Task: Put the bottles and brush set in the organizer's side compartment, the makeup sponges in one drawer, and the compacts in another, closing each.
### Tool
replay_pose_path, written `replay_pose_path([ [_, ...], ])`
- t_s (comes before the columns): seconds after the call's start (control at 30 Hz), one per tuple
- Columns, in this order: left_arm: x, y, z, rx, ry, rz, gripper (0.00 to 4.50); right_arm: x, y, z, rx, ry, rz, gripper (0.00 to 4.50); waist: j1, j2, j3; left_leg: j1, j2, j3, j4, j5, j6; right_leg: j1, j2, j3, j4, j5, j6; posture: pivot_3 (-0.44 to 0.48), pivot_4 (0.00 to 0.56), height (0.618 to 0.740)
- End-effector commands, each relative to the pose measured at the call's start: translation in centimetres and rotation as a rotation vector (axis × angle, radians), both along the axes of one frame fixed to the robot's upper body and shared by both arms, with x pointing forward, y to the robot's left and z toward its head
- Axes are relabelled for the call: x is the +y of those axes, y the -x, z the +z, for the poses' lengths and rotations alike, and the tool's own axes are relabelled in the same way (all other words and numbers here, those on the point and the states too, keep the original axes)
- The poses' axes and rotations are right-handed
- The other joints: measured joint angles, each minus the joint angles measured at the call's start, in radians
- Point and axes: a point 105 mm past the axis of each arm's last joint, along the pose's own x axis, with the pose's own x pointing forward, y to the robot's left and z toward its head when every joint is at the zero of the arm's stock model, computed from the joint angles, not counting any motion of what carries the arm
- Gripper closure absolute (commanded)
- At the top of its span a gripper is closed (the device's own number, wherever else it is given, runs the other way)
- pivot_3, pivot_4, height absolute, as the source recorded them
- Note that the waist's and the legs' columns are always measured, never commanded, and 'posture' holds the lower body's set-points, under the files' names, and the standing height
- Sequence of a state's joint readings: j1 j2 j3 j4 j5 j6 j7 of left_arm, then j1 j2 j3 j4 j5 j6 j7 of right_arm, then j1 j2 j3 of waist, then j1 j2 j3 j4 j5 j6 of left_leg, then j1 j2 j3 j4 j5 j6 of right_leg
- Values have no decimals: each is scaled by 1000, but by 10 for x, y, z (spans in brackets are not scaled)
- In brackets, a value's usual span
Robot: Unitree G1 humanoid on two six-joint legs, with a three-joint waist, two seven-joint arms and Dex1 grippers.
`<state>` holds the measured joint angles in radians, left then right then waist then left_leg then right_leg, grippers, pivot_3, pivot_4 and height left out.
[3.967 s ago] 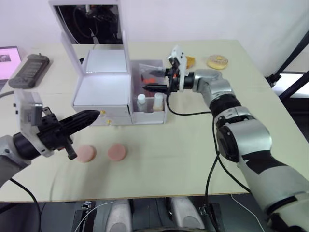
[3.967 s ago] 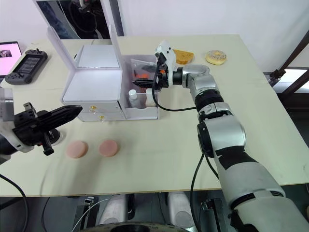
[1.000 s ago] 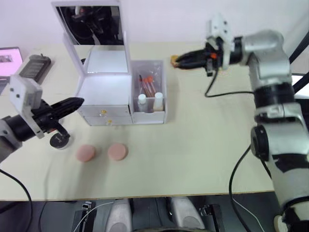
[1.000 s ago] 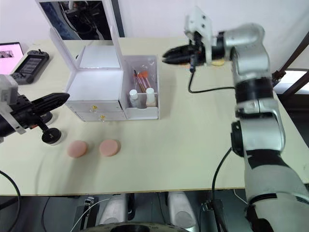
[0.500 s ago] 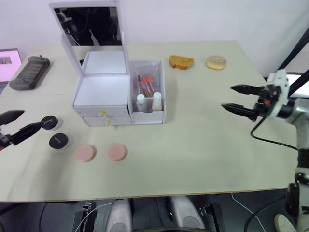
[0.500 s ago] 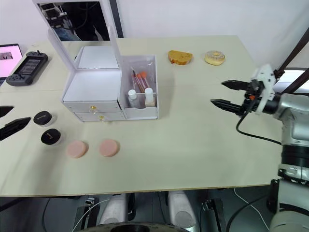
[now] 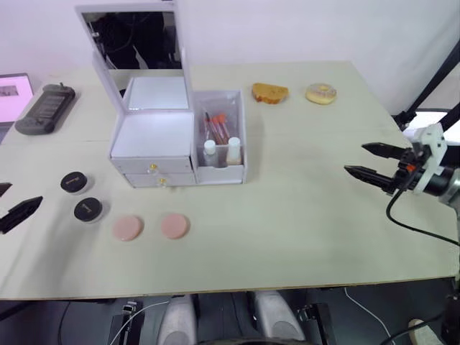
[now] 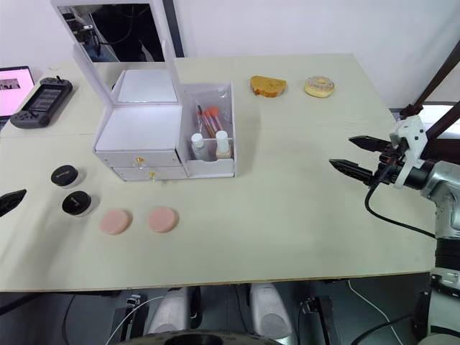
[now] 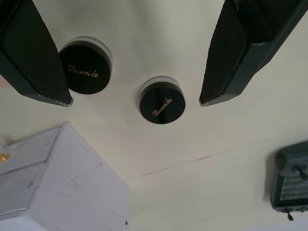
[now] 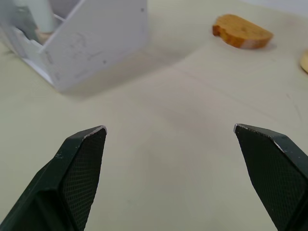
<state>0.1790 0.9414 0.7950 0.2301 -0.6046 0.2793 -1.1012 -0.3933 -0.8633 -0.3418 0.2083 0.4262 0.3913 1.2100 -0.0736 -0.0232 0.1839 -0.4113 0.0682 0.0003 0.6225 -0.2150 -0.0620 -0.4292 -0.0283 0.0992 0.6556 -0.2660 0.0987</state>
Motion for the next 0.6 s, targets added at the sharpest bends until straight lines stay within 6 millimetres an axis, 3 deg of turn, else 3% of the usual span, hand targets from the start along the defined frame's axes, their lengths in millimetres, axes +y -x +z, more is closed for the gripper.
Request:
replay_pose_path([
  [0.03,-22,4,18,-76,17,-32,39,35,7,29,-61,-19,140,0,0,0,0,0,0,0,0,0,0,0,0,0,0,0,0,0,150,740],
  [0.1,-37,7,16,-80,40,-52,39,52,11,33,-67,5,203,0,3,0,0,0,0,0,0,0,0,0,0,0,0,0,0,0,150,740],
  [0.2,-86,8,13,-121,88,-102,39,90,17,45,-105,53,341,0,3,0,0,0,0,1,0,0,0,1,-1,1,-1,0,1,0,150,740],
  [0.3,-126,9,6,-130,161,-128,39,110,24,53,-81,49,423,0,7,-3,0,1,0,1,1,0,0,2,0,2,-1,0,1,0,150,740],
  [0.4,-161,8,-4,-131,228,-111,39,124,31,63,-80,38,484,0,8,-4,0,1,0,1,3,-1,1,4,0,2,-1,0,1,0,150,740],
  [0.6,-197,-7,-12,-178,231,-17,39,133,39,78,-122,64,523,0,8,-4,0,1,0,-1,6,-1,2,5,1,2,-2,0,1,0,150,740],
])
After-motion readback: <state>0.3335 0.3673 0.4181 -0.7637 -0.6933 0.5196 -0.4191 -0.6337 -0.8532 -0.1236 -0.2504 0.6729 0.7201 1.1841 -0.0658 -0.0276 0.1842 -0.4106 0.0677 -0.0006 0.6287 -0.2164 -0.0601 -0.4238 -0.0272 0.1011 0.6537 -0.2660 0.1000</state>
